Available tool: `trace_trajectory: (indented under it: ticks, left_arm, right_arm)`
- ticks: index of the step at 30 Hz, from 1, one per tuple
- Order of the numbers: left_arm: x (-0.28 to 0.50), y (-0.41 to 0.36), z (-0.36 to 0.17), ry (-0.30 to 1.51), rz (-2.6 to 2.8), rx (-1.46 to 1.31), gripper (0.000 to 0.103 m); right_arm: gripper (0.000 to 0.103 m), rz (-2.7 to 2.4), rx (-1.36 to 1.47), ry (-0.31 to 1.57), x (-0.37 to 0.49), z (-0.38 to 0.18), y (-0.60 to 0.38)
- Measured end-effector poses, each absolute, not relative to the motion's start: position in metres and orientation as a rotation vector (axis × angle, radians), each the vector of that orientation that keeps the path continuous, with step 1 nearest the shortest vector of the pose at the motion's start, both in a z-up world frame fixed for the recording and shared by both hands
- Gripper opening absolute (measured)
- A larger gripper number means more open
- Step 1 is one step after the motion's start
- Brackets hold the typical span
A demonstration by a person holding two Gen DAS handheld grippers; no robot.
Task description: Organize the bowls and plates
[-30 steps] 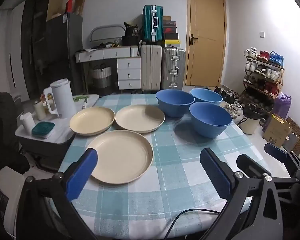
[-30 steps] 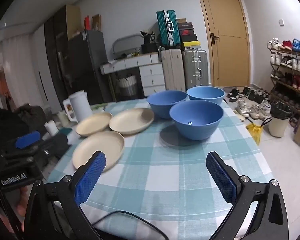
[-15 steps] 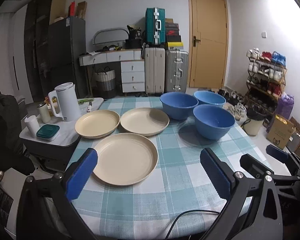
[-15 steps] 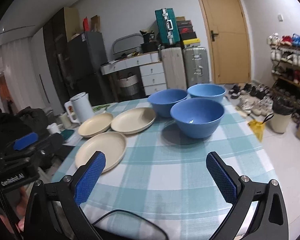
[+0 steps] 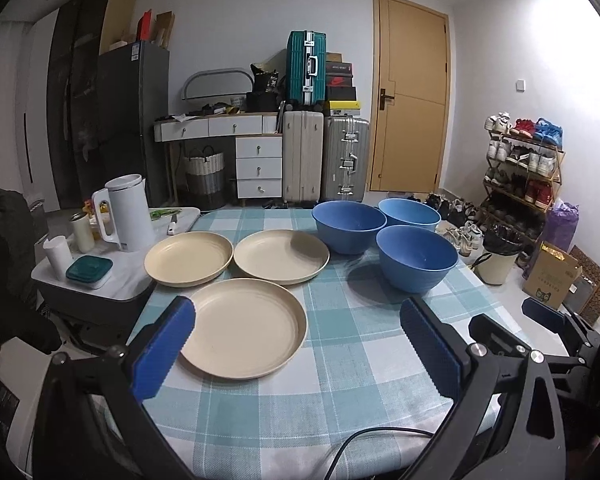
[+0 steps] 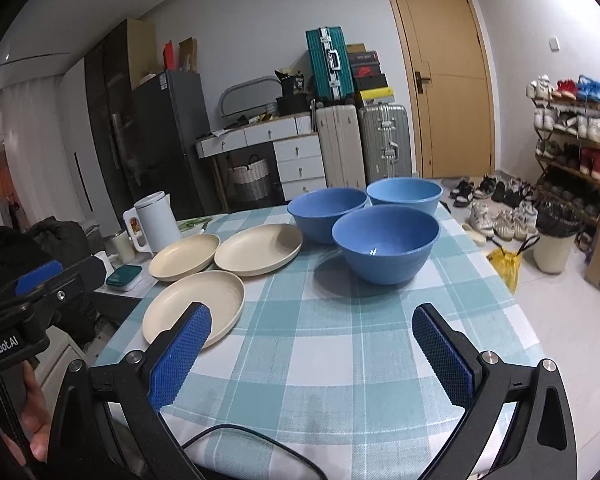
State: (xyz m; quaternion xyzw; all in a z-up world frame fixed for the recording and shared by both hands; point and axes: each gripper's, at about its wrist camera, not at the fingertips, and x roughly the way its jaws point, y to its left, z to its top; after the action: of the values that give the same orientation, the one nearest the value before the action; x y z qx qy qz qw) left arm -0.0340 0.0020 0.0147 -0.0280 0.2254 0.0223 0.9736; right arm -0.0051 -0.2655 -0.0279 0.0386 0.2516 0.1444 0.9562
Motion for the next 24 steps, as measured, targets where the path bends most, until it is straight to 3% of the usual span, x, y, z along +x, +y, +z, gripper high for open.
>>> trace_trajectory:
  ticks: [24]
  left_arm:
    - [-0.027, -0.003, 0.005, 0.534, 0.062, -0.007, 0.103]
  right_arm:
    - [0.103, 0.186, 0.019, 0.548, 0.001, -0.033, -0.271]
